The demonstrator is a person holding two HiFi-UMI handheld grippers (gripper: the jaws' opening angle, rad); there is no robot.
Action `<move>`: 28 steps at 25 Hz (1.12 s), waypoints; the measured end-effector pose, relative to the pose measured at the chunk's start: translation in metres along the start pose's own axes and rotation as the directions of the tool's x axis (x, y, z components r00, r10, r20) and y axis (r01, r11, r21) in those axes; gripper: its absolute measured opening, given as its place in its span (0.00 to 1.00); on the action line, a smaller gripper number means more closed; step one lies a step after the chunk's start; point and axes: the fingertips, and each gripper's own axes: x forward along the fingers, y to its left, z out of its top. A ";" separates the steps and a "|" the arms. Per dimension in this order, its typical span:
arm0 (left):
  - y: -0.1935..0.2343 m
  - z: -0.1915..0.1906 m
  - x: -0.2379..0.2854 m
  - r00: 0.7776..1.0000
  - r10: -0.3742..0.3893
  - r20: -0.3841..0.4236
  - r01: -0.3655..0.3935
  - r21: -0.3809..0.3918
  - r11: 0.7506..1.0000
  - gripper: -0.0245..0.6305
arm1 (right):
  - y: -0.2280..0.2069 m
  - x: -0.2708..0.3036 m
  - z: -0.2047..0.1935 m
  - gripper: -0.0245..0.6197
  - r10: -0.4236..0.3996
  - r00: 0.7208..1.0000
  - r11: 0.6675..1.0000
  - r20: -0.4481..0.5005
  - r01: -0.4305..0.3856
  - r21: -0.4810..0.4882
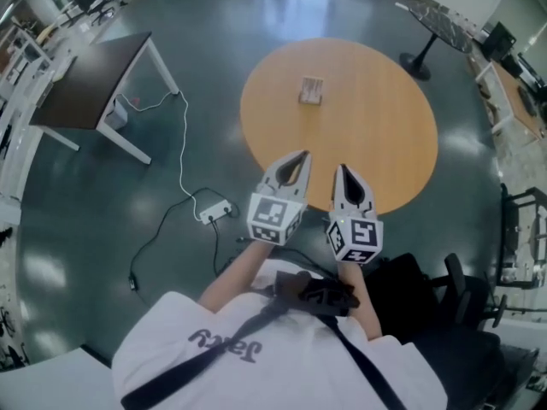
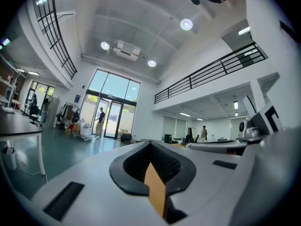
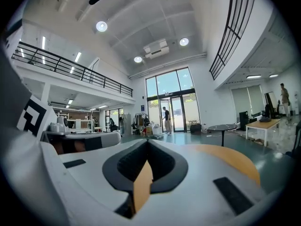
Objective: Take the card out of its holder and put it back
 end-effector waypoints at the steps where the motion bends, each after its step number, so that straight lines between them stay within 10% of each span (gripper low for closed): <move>1: 0.011 0.004 0.011 1.000 -0.006 0.008 0.006 0.000 1.000 0.06 | 0.000 0.014 0.005 0.07 0.000 1.000 1.000 0.015 0.000 -0.001; 11: 0.093 -0.009 0.068 0.998 -0.050 -0.033 0.049 -0.028 0.998 0.06 | -0.001 0.109 0.005 0.07 -0.071 0.997 0.997 -0.015 0.071 -0.020; 28: 0.113 -0.056 0.107 0.981 -0.145 -0.131 0.141 -0.046 0.989 0.06 | -0.016 0.161 -0.045 0.07 -0.068 0.990 0.997 -0.124 0.073 0.035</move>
